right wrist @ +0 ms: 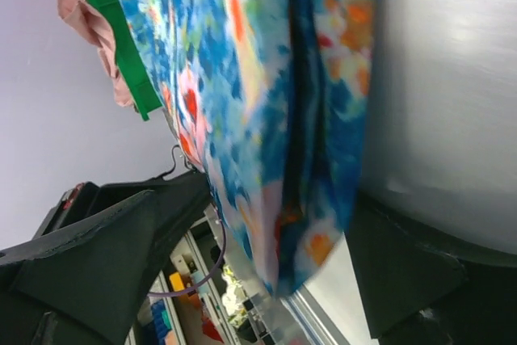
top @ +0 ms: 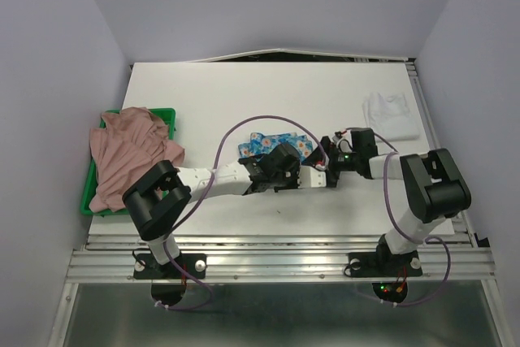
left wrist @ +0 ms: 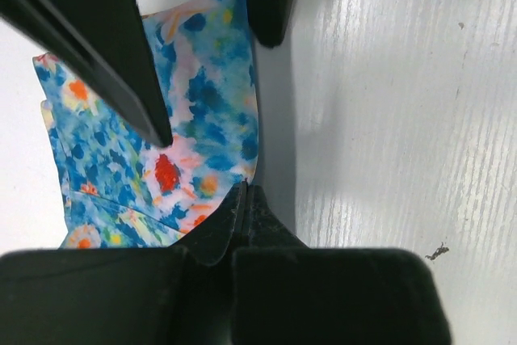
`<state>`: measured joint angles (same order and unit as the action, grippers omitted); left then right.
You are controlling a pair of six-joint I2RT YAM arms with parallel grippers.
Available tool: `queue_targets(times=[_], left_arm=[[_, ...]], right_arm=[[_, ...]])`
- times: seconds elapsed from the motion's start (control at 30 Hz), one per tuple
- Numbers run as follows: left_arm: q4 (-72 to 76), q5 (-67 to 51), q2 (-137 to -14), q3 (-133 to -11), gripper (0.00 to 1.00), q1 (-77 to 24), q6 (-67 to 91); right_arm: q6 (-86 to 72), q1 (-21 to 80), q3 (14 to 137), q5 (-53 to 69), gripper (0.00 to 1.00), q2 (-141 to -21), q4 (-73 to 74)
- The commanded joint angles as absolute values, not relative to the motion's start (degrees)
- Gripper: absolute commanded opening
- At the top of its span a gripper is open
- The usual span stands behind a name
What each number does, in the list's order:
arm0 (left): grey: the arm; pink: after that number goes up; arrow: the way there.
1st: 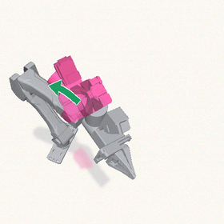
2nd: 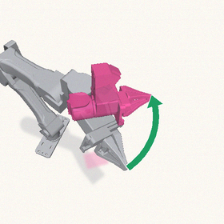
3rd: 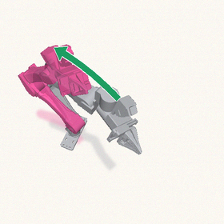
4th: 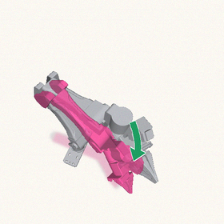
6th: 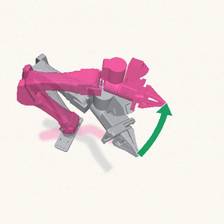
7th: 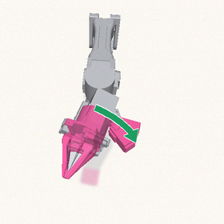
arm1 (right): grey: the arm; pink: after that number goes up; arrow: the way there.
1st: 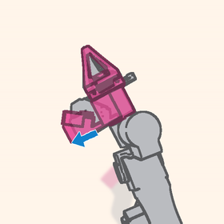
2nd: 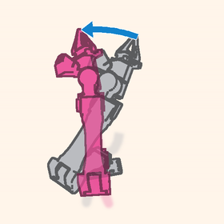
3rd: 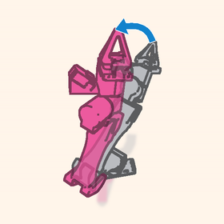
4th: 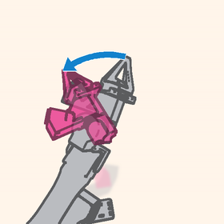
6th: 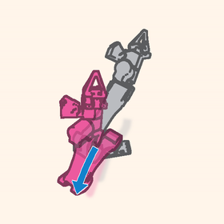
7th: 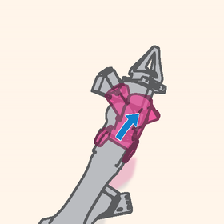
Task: Fold and stack the skirts
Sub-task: Neatly place the folded skirt to the corner
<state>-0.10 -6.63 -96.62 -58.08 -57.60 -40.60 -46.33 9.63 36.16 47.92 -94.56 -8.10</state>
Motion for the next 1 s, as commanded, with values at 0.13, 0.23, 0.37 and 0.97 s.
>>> queue_targets(times=[0.13, 0.23, 0.37, 0.97], left_arm=[[0.6, -9.3, -95.2, -61.3, 0.00, -56.7, -40.3], [0.9, -9.8, -95.4, -61.3, 0.00, -56.7, -40.5], [1.1, -10.5, -95.3, -60.7, 0.00, -56.7, -41.3], [0.1, -10.2, -85.0, -57.7, 0.43, -55.4, -33.8]], right_arm=[[-51.9, 15.3, 37.2, 42.7, 0.99, -102.7, -22.2], [-52.6, 15.3, 37.5, 41.4, 0.96, -105.4, -25.7], [-52.6, 15.9, 37.5, 40.7, 0.85, -107.9, -28.7], [-24.3, 16.4, 52.4, 31.0, 0.01, -102.2, -7.5]])
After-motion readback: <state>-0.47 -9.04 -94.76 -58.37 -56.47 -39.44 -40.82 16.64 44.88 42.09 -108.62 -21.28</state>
